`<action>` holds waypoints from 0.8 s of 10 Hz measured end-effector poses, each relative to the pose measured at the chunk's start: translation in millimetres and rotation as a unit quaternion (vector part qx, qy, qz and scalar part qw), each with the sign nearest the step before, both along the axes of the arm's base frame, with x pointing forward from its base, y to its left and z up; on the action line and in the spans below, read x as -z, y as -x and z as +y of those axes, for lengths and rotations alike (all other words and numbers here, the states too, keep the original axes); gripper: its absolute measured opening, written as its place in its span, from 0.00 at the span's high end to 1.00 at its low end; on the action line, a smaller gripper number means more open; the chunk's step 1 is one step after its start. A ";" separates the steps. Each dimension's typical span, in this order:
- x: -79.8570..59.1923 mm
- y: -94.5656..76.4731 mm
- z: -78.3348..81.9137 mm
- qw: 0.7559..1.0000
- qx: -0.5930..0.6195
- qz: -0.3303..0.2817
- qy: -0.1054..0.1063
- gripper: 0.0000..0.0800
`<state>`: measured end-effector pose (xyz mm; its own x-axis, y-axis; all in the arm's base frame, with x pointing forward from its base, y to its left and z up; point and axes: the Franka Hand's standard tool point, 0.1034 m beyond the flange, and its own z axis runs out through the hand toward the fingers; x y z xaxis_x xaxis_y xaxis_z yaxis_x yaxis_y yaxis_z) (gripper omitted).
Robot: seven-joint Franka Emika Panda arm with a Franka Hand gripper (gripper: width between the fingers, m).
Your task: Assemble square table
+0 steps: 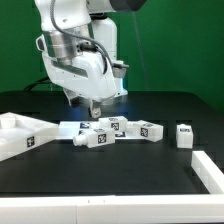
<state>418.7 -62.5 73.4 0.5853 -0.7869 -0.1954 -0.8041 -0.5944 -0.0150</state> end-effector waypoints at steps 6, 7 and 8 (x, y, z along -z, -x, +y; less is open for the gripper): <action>-5.6 -10.0 -19.6 0.985 -0.172 -0.030 -0.004 0.19; -5.5 -10.0 -19.2 0.984 -0.173 -0.030 -0.004 0.19; -5.0 -9.6 -20.3 0.984 -0.178 -0.030 -0.004 0.19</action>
Offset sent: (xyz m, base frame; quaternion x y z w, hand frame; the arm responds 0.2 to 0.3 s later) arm 0.0110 0.0218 0.0044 -0.0397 0.0042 -0.2634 0.9639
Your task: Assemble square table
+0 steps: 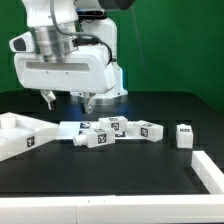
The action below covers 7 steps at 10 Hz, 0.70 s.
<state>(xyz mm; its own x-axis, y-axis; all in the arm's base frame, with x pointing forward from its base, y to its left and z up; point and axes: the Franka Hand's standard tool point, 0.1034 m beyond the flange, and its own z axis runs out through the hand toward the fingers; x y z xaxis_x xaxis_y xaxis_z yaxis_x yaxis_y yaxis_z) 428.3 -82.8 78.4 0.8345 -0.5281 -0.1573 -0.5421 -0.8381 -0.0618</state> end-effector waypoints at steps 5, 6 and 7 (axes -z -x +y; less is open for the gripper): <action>0.8 -11.3 -32.4 0.973 -0.229 -0.024 0.005 0.19; 0.9 -11.2 -32.4 0.973 -0.229 -0.024 0.005 0.19; 1.1 -11.1 -32.5 0.973 -0.230 -0.024 0.005 0.19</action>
Offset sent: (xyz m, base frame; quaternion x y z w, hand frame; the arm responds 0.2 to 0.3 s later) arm -0.0014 -0.0182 -0.0094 -0.0401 0.0311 -0.1966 0.9792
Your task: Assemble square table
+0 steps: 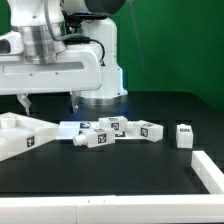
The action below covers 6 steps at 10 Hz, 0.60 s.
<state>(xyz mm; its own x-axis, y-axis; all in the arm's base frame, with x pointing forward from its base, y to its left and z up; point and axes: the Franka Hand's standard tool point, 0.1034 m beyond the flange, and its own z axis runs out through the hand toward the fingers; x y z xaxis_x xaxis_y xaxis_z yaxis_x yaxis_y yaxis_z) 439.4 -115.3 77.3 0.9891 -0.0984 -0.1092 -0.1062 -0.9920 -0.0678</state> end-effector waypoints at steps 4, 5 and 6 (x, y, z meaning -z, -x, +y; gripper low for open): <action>8.0 0.9 -56.0 0.957 -0.283 -0.055 0.027 0.19; 7.7 0.8 -58.5 0.950 -0.306 -0.061 0.033 0.19; 8.4 1.1 -57.8 0.951 -0.302 -0.061 0.033 0.19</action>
Offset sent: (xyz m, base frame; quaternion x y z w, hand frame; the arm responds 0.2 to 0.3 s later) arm 0.0061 -0.0422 0.0006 -0.0304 0.0922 -0.3714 0.9234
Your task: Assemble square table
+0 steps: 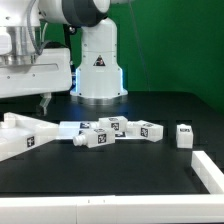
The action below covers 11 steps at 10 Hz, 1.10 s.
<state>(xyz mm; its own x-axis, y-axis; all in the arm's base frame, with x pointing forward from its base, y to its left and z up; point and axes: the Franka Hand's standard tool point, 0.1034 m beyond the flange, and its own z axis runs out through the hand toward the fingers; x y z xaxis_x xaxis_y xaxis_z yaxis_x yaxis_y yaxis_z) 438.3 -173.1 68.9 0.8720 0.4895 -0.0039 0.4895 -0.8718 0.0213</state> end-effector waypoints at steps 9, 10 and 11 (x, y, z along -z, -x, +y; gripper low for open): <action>11.2 5.6 -36.4 0.984 -0.175 0.028 0.002 0.19; 12.6 5.8 -38.3 0.984 -0.176 0.029 0.002 0.19; 18.6 1.2 -49.5 0.980 -0.195 0.038 0.006 0.19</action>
Offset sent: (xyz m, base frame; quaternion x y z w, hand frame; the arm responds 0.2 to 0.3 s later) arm 0.0078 -0.0281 -0.0110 -0.0005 0.0261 -0.2544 0.9667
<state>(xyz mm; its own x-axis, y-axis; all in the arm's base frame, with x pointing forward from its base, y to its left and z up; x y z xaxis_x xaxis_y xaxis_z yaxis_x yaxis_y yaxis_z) 437.1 -222.6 50.4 0.6151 0.7855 -0.0684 0.7864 -0.6175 -0.0191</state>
